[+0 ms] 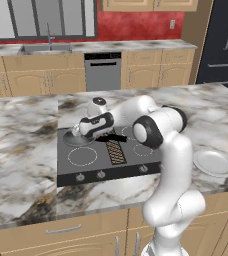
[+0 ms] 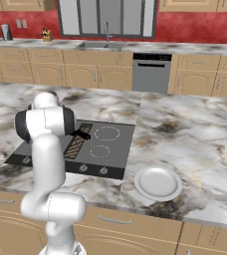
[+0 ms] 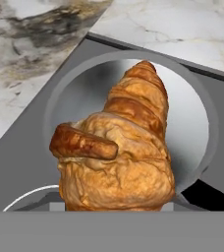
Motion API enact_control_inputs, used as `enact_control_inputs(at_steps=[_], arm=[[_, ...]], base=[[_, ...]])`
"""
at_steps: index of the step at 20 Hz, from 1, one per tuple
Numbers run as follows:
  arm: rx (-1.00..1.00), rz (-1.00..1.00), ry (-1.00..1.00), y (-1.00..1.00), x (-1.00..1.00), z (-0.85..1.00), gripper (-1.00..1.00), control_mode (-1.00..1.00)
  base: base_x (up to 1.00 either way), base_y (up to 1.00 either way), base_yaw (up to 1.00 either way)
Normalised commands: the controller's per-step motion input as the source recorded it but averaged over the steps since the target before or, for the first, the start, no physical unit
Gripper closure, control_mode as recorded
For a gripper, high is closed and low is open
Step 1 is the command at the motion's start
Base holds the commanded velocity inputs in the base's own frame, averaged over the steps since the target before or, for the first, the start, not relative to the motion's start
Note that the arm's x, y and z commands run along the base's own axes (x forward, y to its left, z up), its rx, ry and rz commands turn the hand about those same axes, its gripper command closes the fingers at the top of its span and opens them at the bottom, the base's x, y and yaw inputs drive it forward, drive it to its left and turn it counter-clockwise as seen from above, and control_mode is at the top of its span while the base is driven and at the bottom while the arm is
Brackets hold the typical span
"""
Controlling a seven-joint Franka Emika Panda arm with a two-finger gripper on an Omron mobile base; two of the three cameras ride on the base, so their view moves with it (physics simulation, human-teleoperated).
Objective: Pick the croissant and place it on the pan. Then turn on the stove to warm the croissant.
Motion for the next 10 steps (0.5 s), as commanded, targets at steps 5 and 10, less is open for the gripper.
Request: enact_control_inputs(at_steps=[5, 10], arm=[[0.00, 0.00, 0.00, 0.06, 0.28, -0.12, 1.00, -1.00], [0.00, 0.00, 0.00, 0.13, 0.17, -0.18, 1.00, -1.00]], base=[[0.00, 0.00, 0.00], [0.00, 0.00, 0.00]])
